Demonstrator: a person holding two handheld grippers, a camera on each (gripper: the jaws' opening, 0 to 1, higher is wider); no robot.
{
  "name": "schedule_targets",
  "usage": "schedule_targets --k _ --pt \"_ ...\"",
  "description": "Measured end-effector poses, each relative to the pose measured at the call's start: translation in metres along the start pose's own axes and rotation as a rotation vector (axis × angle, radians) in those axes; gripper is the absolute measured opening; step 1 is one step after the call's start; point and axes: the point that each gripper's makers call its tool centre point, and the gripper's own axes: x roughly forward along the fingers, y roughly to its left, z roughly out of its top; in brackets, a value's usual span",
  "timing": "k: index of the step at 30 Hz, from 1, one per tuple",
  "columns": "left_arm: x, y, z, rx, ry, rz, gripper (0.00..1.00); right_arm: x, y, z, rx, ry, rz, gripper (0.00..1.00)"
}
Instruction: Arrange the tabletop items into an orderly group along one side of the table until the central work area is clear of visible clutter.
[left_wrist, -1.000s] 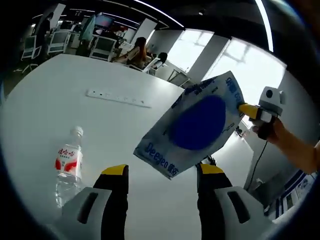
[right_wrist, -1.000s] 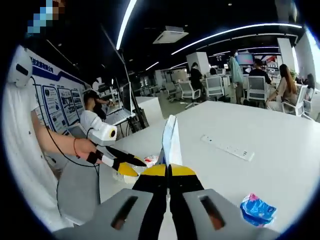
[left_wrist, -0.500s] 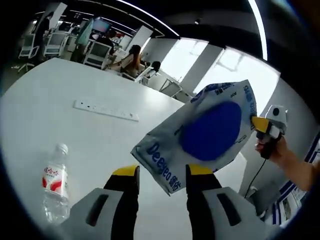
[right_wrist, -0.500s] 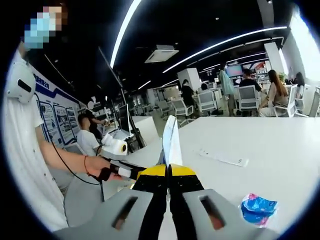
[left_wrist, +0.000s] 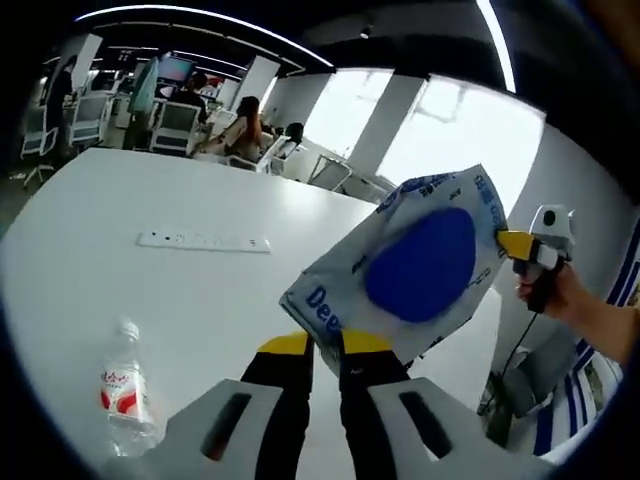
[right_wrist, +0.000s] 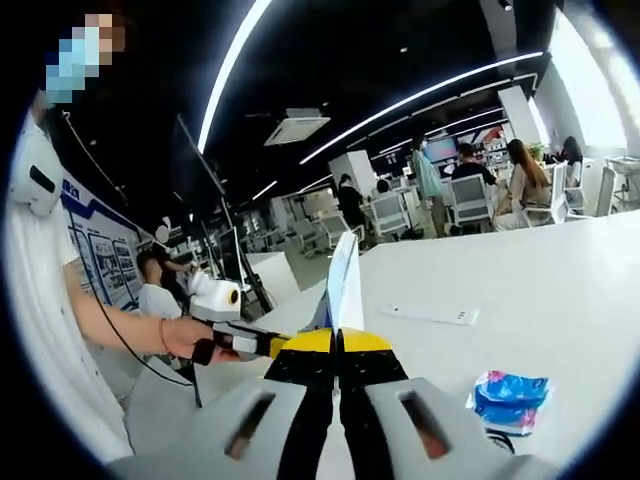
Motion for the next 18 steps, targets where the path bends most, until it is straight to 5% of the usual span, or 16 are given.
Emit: schedule_targets --k 18 --pt "0.008 0.010 0.016 0.069 0.060 0.028 0.00 0.004 -0.024 -0.021 0.121 -0.070 -0.107 0.00"
